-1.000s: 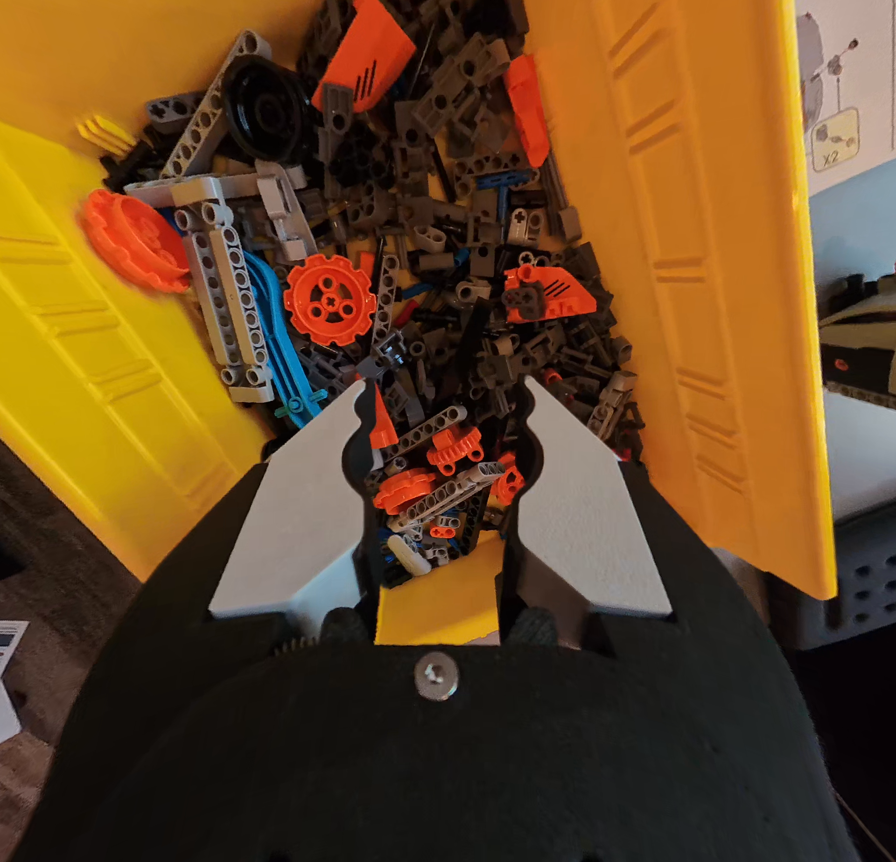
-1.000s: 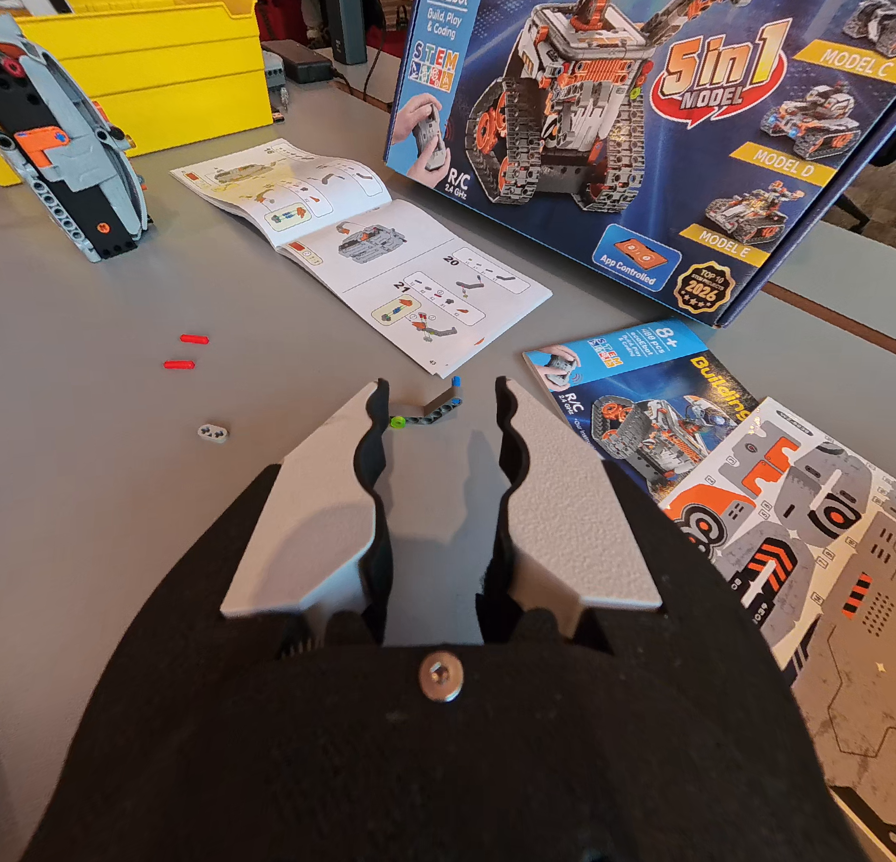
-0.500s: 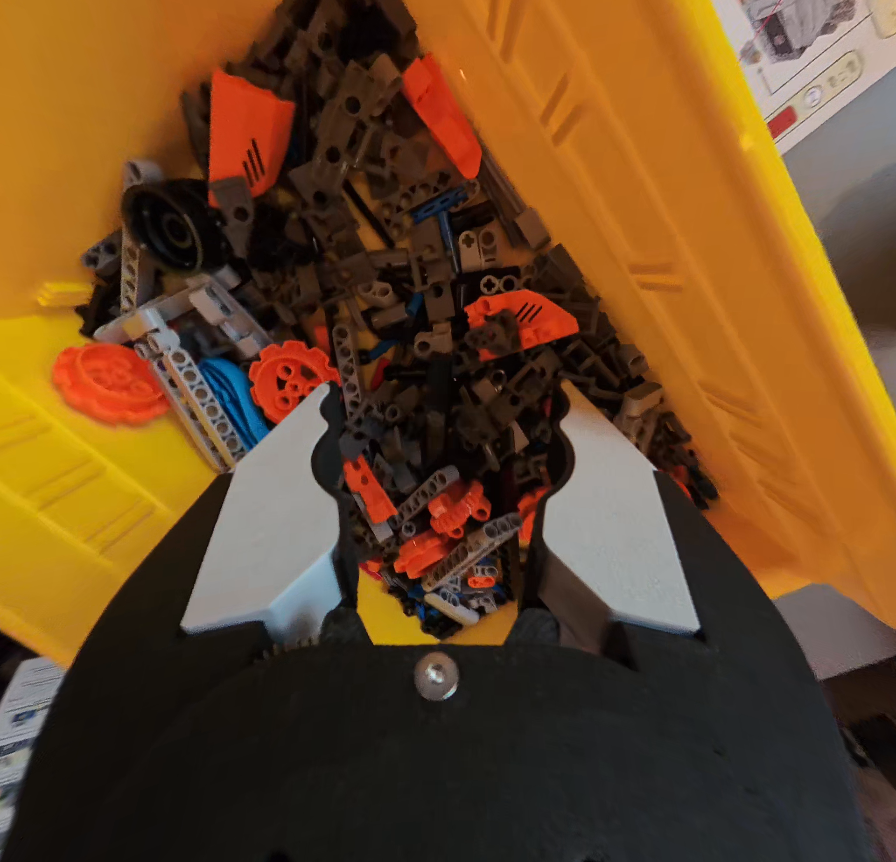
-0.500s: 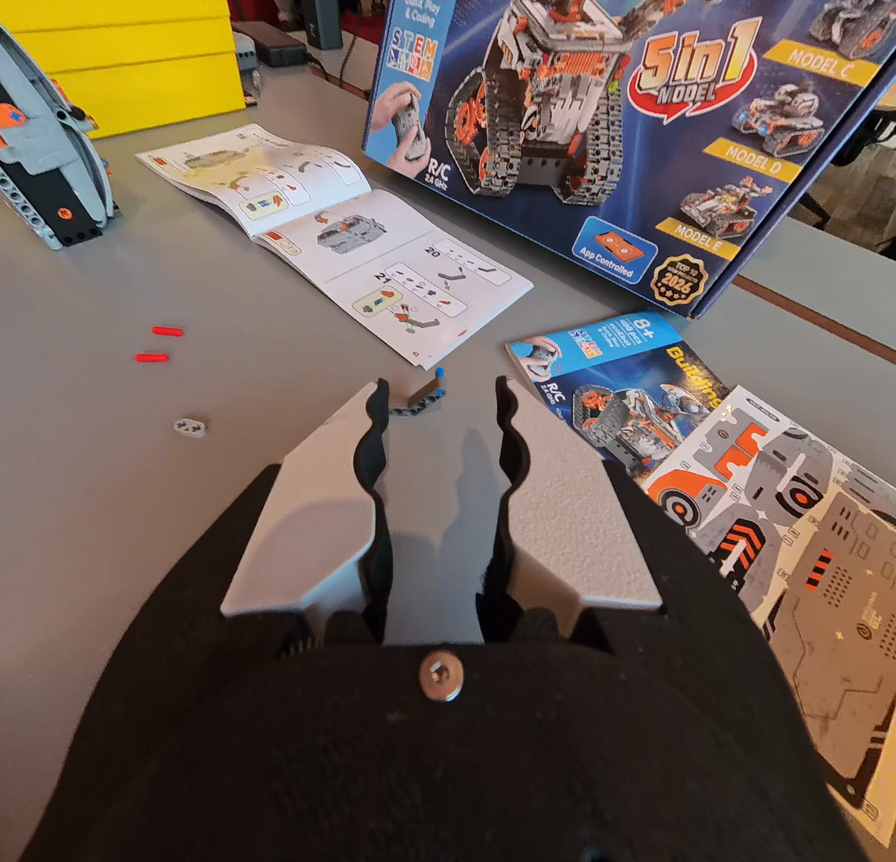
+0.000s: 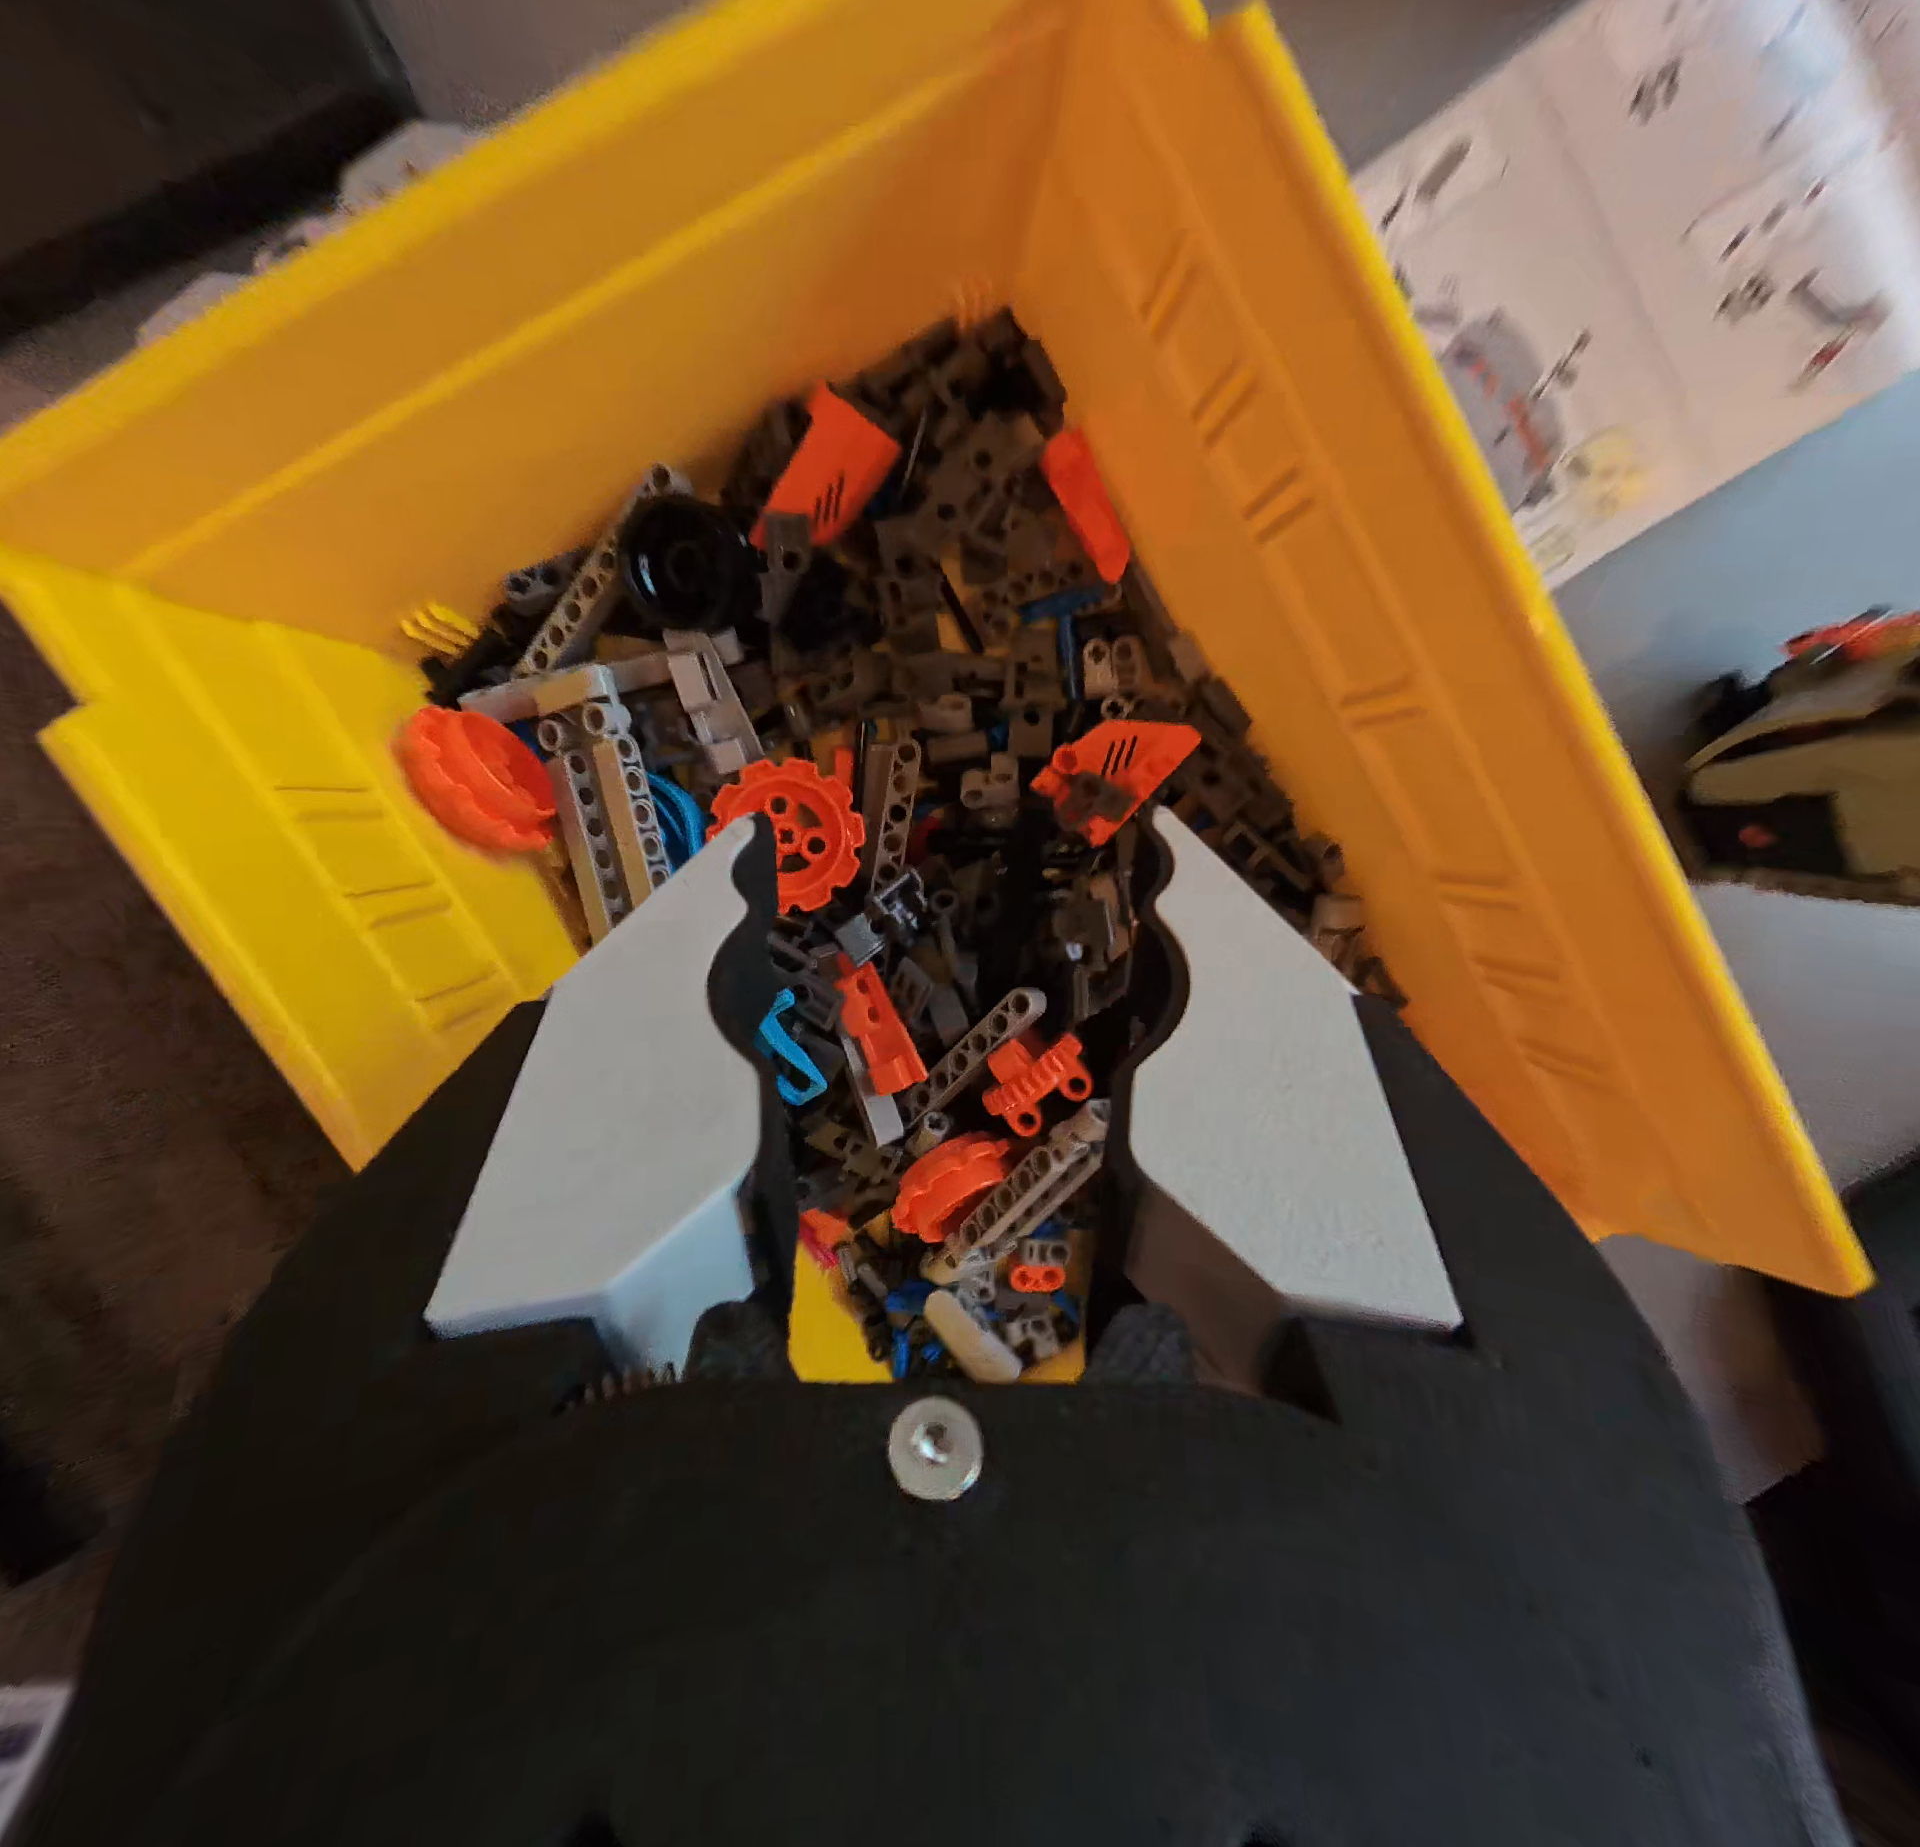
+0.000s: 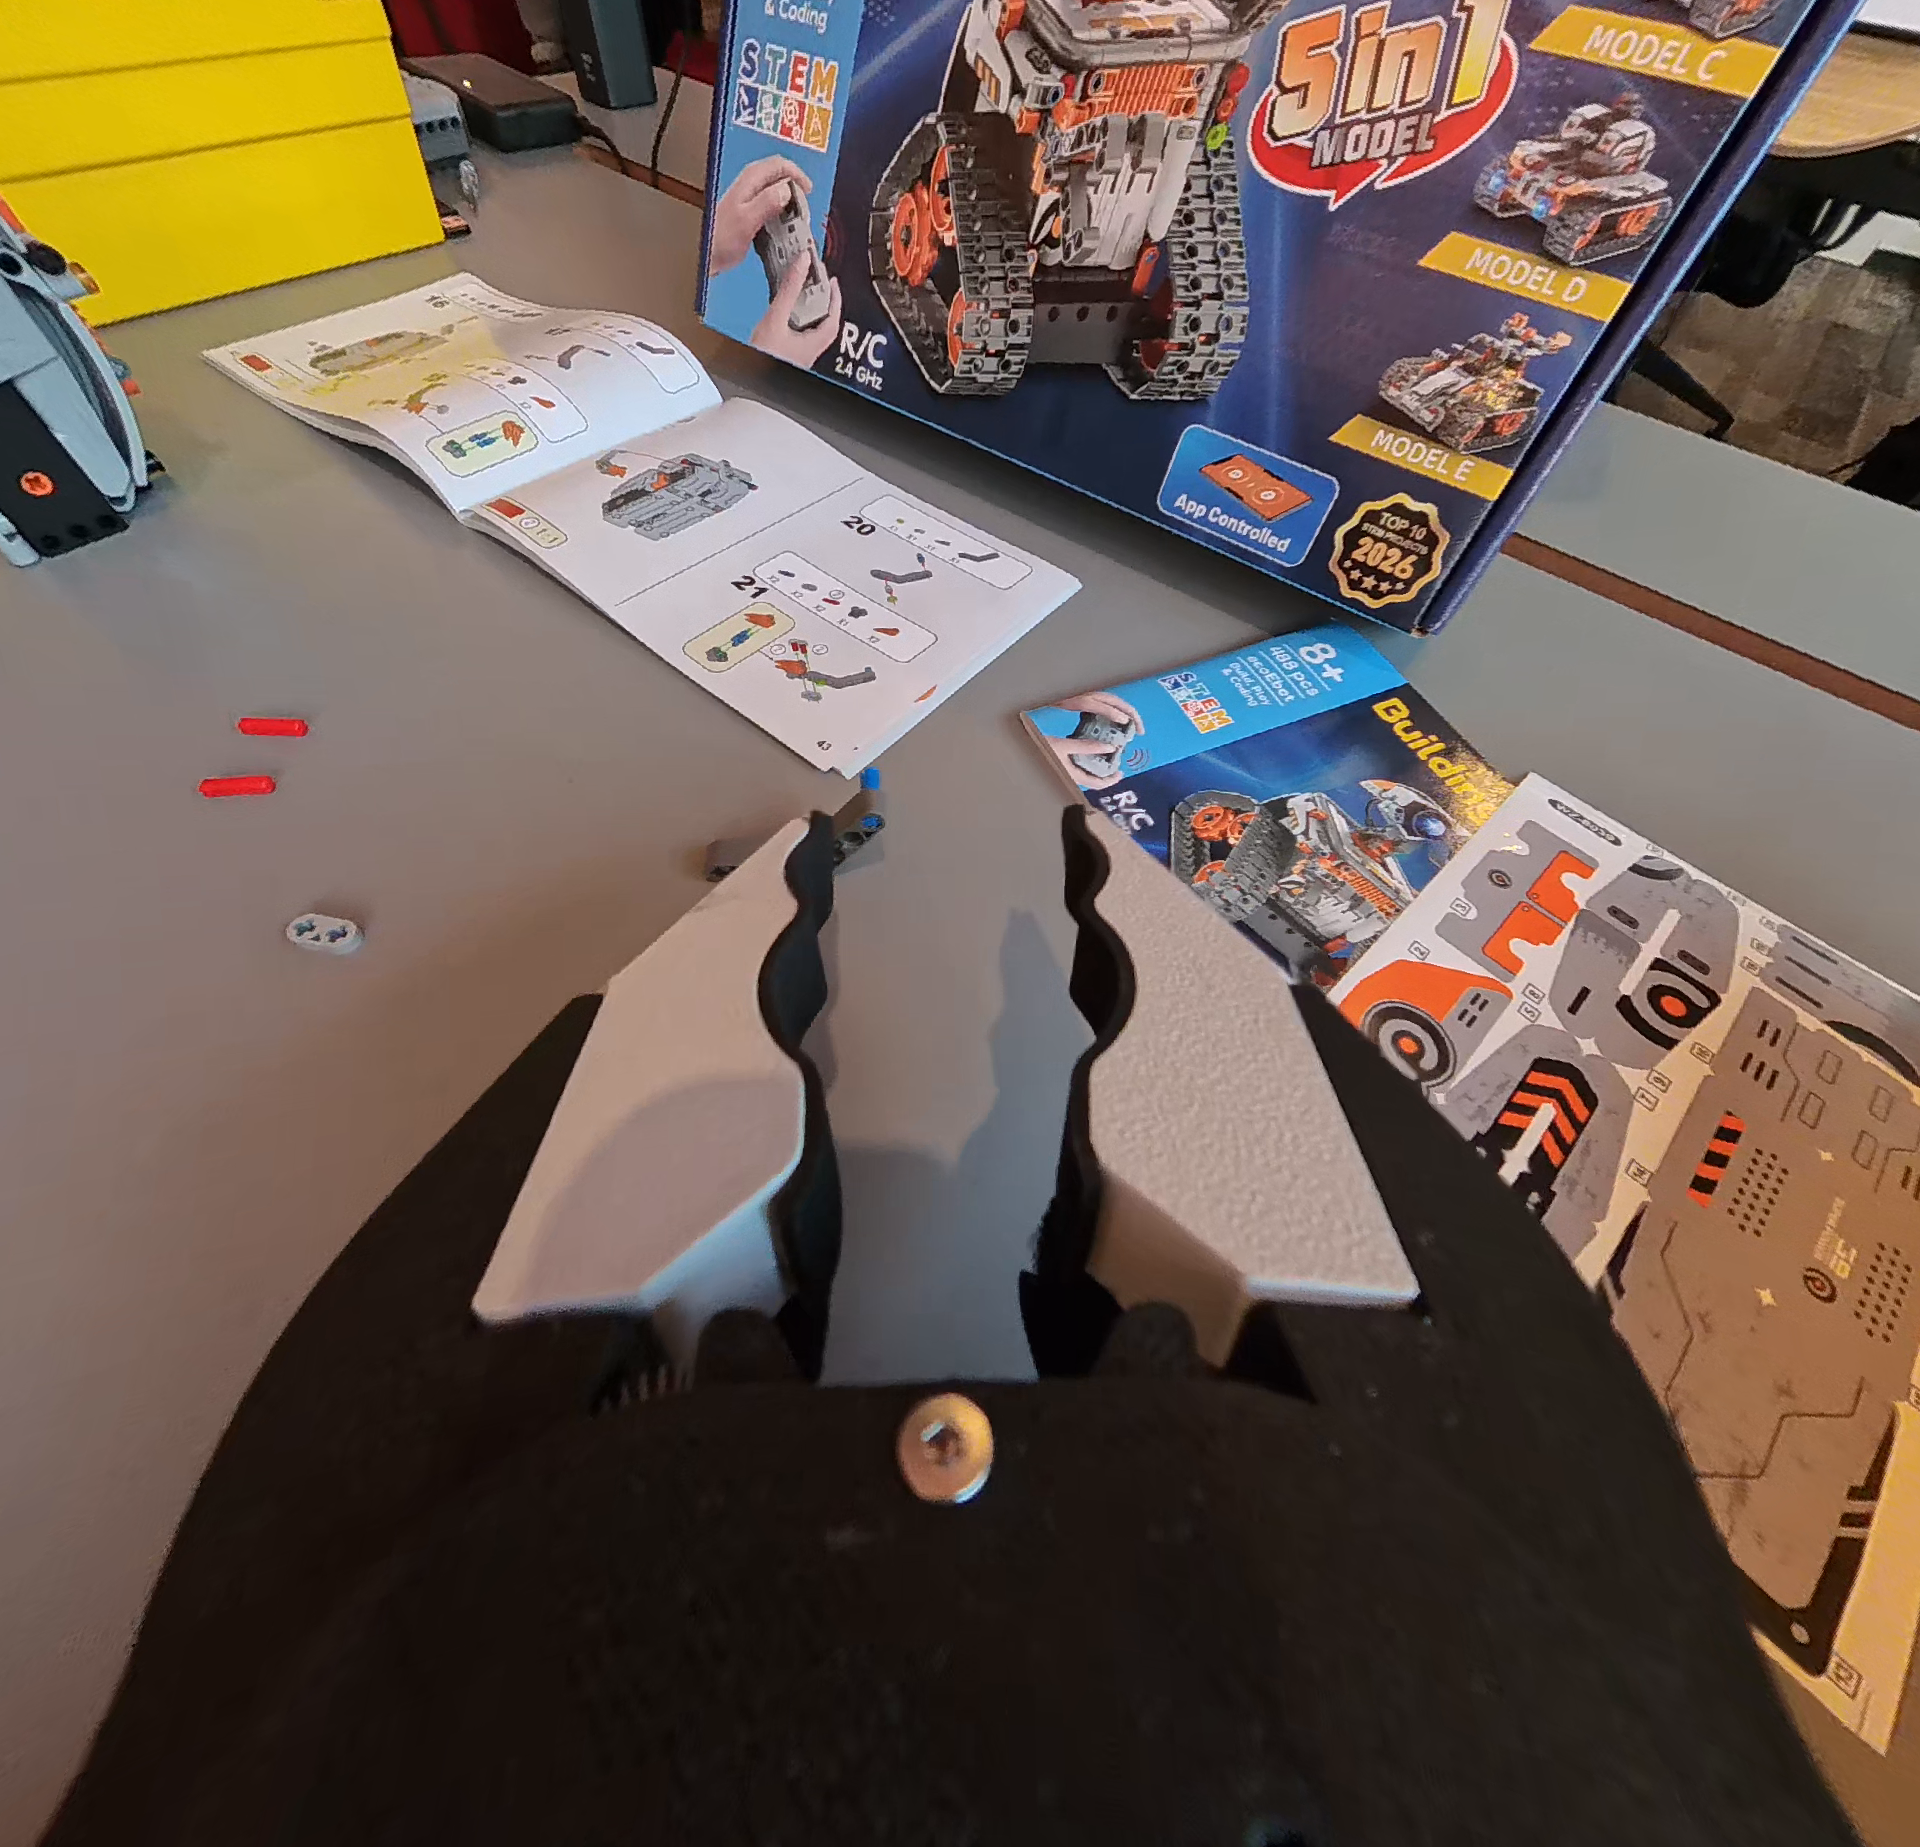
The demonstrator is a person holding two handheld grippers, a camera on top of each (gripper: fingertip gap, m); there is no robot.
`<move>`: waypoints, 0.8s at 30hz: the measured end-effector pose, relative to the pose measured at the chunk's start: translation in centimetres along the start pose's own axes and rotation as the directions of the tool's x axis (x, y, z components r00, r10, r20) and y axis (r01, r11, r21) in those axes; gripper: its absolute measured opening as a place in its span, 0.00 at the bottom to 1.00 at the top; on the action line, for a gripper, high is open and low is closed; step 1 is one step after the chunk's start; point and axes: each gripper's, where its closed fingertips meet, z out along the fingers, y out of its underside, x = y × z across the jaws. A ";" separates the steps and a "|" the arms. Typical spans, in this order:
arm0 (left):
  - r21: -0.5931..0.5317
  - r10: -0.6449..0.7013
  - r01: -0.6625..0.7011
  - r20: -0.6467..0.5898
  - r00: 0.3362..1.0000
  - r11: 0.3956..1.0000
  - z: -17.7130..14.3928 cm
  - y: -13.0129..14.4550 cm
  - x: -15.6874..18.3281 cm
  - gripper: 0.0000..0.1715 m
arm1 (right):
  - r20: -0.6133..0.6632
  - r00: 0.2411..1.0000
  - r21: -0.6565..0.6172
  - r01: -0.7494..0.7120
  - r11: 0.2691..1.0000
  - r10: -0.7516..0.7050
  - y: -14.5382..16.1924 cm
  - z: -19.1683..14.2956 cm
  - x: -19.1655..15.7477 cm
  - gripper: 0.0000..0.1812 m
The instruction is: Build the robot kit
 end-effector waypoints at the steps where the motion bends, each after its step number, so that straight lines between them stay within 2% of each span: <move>1: 0.019 -0.025 0.025 -0.005 1.000 1.000 -0.3 -0.3 -0.1 0.40 | -0.005 1.000 0.012 -0.003 1.000 0.003 -0.2 -0.1 0.1 0.25; 5: 0.000 -0.019 0.019 0.083 0.996 1.000 -0.1 -0.7 -1.9 0.38 | -0.047 0.998 0.045 -0.048 0.998 0.050 -0.4 -0.6 1.1 0.25; 10: 0.016 -0.039 0.039 -0.027 0.999 0.999 2.4 -2.9 -1.1 0.44 | -0.121 0.991 0.036 -0.053 0.998 0.057 0.0 -1.1 1.8 0.25; 15: -0.005 -0.013 0.013 0.023 1.000 1.000 6.0 -4.0 -2.0 0.44 | -0.143 0.984 0.070 -0.096 0.993 0.105 -0.6 -0.9 2.4 0.24; 18: 0.031 0.005 -0.007 0.049 0.999 1.000 7.7 -5.1 -1.9 0.42 | -0.158 0.978 0.084 -0.125 0.989 0.137 -0.8 -0.7 3.2 0.24; 20: -0.001 -0.008 0.008 0.069 0.998 1.000 8.8 -4.6 -2.3 0.45 | -0.169 0.972 0.104 -0.145 0.984 0.161 -1.3 -0.4 3.8 0.24; 24: -0.013 -0.039 0.040 0.045 0.998 0.999 9.7 -4.1 -2.4 0.42 | -0.164 0.971 0.172 -0.148 0.974 0.176 -3.5 0.2 3.9 0.24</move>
